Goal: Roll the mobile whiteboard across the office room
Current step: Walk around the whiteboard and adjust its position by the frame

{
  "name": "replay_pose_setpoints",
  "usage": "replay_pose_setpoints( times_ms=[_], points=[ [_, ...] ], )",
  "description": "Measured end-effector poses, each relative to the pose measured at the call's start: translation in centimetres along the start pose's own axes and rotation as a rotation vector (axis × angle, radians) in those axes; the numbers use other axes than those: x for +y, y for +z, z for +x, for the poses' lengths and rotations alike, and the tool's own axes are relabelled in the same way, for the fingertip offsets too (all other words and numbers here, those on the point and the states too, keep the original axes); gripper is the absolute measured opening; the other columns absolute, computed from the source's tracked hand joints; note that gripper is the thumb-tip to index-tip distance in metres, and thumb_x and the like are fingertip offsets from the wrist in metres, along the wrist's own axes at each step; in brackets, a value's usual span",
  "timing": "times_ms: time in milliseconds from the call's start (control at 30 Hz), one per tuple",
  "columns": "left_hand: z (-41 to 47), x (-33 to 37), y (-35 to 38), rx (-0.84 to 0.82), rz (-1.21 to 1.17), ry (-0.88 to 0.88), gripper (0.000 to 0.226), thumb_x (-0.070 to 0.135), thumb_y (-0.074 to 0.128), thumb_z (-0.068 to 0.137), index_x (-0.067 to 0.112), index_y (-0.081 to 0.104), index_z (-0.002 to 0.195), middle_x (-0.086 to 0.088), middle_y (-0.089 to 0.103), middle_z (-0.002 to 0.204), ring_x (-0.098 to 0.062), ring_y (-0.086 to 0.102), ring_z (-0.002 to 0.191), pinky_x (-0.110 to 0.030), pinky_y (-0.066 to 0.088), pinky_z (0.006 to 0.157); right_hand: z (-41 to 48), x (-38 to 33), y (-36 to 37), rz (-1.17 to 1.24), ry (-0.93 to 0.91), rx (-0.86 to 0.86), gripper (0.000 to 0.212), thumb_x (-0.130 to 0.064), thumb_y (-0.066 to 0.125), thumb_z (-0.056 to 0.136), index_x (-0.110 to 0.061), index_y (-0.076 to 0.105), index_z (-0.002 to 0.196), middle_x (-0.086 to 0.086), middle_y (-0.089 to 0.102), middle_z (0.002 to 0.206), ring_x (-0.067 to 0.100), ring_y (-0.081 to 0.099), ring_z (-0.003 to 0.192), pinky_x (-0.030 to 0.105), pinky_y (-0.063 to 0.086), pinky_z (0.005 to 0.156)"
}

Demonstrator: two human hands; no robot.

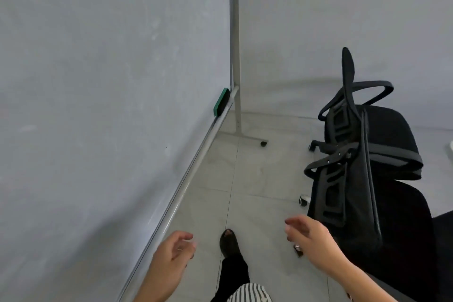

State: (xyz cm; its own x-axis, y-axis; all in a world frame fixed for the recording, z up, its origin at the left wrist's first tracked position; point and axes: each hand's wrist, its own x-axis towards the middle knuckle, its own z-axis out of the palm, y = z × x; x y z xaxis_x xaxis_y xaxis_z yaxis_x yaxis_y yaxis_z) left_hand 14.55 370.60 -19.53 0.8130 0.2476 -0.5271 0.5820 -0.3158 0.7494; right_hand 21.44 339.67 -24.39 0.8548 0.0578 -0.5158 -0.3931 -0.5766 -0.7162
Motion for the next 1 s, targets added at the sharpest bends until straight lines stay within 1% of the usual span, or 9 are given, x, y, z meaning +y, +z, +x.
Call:
replay_pose_setpoints(
  times_ms=[133,267,367,533,633,700,833,900,1000],
  points=[
    [8.2,6.7,-0.8,0.003,-0.047,0.041,0.008,0.017,0.062,0.089,0.020,0.064,0.097,-0.007,0.074,0.090,-0.020,0.071,0.085,-0.032,0.054,0.077,7.2,-5.7,-2.2,0.068,-0.015,0.052,0.008,-0.035,0.064,0.087,-0.034,0.064,0.094,-0.004,0.074,0.083,0.007,0.070,0.080,0.037,0.057,0.073],
    [15.1,14.7,-2.4,-0.012,-0.084,0.126,0.008,0.023,0.065,0.087,0.022,0.065,0.094,-0.006,0.076,0.085,-0.018,0.073,0.082,-0.036,0.056,0.078,13.8,-12.3,-6.2,0.126,-0.072,0.112,0.009,-0.031,0.063,0.088,-0.031,0.064,0.097,-0.004,0.074,0.085,0.008,0.070,0.082,0.034,0.057,0.073],
    [19.5,19.6,-3.3,0.003,-0.085,0.156,0.022,0.036,0.064,0.075,0.023,0.065,0.092,-0.005,0.076,0.084,-0.017,0.073,0.080,-0.035,0.056,0.076,18.3,-14.7,-9.5,0.180,-0.072,0.189,0.010,-0.030,0.063,0.088,-0.031,0.064,0.098,-0.003,0.075,0.084,0.012,0.071,0.081,0.034,0.057,0.071],
    [25.8,23.4,-3.0,0.089,-0.145,0.143,0.008,0.013,0.062,0.090,0.019,0.065,0.094,-0.006,0.077,0.085,-0.018,0.074,0.080,-0.036,0.056,0.076,27.5,-16.2,-15.1,0.213,-0.035,0.219,0.013,-0.021,0.064,0.089,-0.020,0.065,0.102,-0.002,0.075,0.088,0.013,0.072,0.083,0.034,0.055,0.067],
    [29.5,24.9,-2.0,0.223,-0.272,0.074,0.011,0.002,0.060,0.089,0.011,0.065,0.090,-0.004,0.077,0.071,-0.020,0.072,0.068,-0.035,0.053,0.066,35.0,-17.8,-18.4,0.226,-0.029,0.193,0.014,-0.016,0.063,0.090,-0.016,0.064,0.104,0.004,0.074,0.093,0.019,0.072,0.084,0.039,0.054,0.071],
    [32.0,26.4,-0.9,0.353,-0.376,0.044,0.013,-0.002,0.056,0.090,0.007,0.064,0.086,-0.003,0.075,0.061,-0.014,0.070,0.055,-0.035,0.050,0.060,41.0,-19.9,-20.3,0.207,-0.056,0.159,0.010,-0.016,0.062,0.091,-0.019,0.064,0.100,0.006,0.074,0.095,0.020,0.071,0.085,0.044,0.054,0.074],
    [36.1,30.9,1.8,0.635,-0.490,-0.010,0.024,0.003,0.045,0.096,0.006,0.062,0.079,-0.003,0.072,0.052,-0.009,0.066,0.042,-0.021,0.050,0.041,52.2,-28.0,-23.3,0.089,-0.215,0.015,0.014,-0.023,0.062,0.090,-0.018,0.063,0.103,0.006,0.074,0.094,0.018,0.070,0.086,0.050,0.056,0.079],
    [37.3,33.5,3.3,0.761,-0.519,-0.043,0.028,0.005,0.043,0.097,0.005,0.062,0.077,-0.009,0.070,0.052,-0.009,0.065,0.041,-0.017,0.046,0.037,55.8,-33.1,-24.2,0.030,-0.370,-0.045,0.030,-0.033,0.062,0.089,-0.023,0.057,0.117,-0.001,0.071,0.104,0.012,0.067,0.091,0.043,0.056,0.080],
    [39.2,37.3,5.2,0.873,-0.574,-0.074,0.030,0.010,0.043,0.098,0.002,0.063,0.077,-0.012,0.072,0.055,-0.011,0.066,0.041,-0.019,0.048,0.037,59.5,-40.9,-25.2,-0.016,-0.672,-0.192,0.057,-0.051,0.045,0.092,-0.027,0.033,0.143,-0.009,0.052,0.131,0.006,0.055,0.112,0.027,0.046,0.090]
  ],
)
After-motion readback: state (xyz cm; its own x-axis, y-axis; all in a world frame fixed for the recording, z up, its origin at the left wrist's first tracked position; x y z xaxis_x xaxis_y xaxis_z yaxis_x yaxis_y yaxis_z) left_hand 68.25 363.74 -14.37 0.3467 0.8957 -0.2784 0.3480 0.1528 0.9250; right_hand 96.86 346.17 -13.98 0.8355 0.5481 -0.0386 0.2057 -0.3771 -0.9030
